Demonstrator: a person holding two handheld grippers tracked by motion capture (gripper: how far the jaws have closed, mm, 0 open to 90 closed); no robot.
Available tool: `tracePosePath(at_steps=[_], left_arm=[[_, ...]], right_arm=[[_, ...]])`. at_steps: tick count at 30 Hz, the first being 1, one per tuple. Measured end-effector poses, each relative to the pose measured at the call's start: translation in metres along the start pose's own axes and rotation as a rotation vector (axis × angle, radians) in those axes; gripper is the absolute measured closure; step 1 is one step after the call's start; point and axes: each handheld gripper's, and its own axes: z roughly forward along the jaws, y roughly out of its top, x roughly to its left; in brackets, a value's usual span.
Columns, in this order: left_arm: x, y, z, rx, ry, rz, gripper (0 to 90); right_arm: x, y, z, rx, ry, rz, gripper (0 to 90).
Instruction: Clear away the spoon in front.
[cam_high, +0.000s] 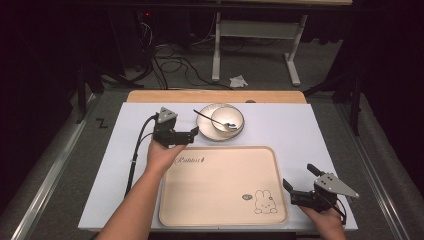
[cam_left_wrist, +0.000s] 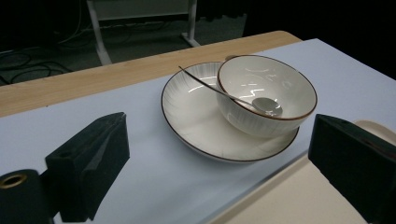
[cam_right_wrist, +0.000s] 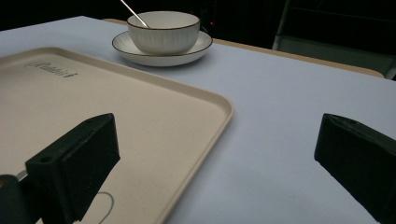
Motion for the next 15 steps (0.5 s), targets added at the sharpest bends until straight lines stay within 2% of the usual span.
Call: tracePosePath(at_steps=[4,7,9,11,15], left_arm=[[0.005,0.008,0.009,0.030,0.004,-0.004,7.9],[0.007,0.015,0.014,0.026,0.007,-0.021,9.5],[0.007,0.019,0.017,0.024,0.003,-0.018,12.4],[0.007,0.023,0.022,0.033,0.017,-0.007,13.7],[0.009,0.026,0.027,0.040,0.005,-0.023,15.7]], right_arm=[[0.000,0.000,0.001,-0.001,0.006,-0.006,0.6],[0.000,0.000,0.001,0.001,0.008,0.005,0.5],[0.000,0.000,0.001,-0.003,0.008,-0.001,0.6],[-0.001,0.000,0.001,-0.002,0.005,0.006,0.5],[0.000,0.000,0.002,0.001,0.006,0.004,0.6]])
